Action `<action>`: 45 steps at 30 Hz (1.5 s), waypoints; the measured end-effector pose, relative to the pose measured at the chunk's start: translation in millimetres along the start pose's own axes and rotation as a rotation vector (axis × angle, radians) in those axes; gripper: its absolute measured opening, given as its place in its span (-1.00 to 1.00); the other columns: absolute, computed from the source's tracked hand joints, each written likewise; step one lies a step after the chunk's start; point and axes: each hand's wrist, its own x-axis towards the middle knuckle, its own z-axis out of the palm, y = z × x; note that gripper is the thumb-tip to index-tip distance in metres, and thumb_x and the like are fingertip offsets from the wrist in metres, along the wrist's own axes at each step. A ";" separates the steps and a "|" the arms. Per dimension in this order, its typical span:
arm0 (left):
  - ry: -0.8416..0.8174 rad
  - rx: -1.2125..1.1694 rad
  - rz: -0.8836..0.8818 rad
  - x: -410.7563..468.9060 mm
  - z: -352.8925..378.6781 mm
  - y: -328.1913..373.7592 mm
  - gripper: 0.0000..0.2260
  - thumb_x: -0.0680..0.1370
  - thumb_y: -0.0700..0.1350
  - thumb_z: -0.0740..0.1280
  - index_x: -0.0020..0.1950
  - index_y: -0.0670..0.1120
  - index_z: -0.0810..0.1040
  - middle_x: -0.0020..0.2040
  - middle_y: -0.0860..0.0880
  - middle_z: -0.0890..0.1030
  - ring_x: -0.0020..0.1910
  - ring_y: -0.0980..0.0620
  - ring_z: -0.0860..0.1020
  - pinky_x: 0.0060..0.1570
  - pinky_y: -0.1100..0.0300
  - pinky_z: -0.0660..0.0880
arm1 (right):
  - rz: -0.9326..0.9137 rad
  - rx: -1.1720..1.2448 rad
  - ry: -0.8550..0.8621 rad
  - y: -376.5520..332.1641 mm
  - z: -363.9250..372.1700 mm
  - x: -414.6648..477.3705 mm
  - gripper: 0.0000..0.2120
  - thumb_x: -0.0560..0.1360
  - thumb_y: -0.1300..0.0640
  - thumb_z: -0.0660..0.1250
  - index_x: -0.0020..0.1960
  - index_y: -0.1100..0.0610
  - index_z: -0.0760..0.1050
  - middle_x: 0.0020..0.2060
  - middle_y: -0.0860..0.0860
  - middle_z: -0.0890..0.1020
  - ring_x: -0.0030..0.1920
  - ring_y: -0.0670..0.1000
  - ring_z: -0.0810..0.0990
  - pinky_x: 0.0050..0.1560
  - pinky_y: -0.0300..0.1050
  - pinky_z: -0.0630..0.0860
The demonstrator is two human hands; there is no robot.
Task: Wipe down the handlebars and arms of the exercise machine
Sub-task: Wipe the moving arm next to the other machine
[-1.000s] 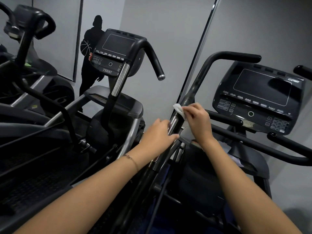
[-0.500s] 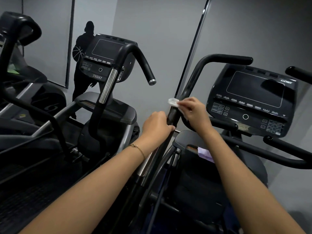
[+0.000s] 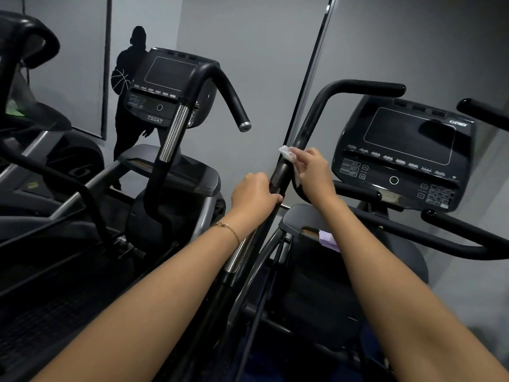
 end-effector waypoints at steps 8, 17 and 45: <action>-0.030 0.005 0.021 -0.6 -3.6 1.9 -0.78 0.49 -0.03 0.37 0.07 -0.12 0.58 -0.03 -0.09 0.60 -0.07 -0.07 0.58 -0.22 0.16 0.44 | -0.196 -0.077 -0.034 0.7 14.8 -50.7 -0.65 0.53 0.07 0.13 0.10 0.25 0.55 -0.06 -0.02 0.41 -0.15 -0.19 0.35 -0.09 -0.41 0.26; -0.018 0.119 0.042 12.0 -7.6 18.3 -0.68 0.51 -0.01 0.35 0.16 -0.15 0.46 0.10 -0.13 0.50 0.09 -0.14 0.52 -0.09 0.09 0.43 | -0.064 0.113 0.074 6.8 10.6 -33.5 -0.74 0.53 0.36 0.23 0.18 0.25 0.55 -0.09 0.07 0.49 -0.10 -0.08 0.47 -0.03 -0.44 0.40; -0.073 0.221 -0.087 37.4 -4.7 38.9 -0.71 0.41 0.02 0.45 0.01 -0.13 0.57 -0.06 -0.07 0.64 -0.07 -0.06 0.60 -0.09 0.12 0.49 | -0.291 0.128 0.064 54.0 10.8 15.7 -0.78 0.50 0.36 0.27 0.11 0.25 0.59 -0.22 0.10 0.42 -0.25 0.03 0.45 -0.20 -0.29 0.39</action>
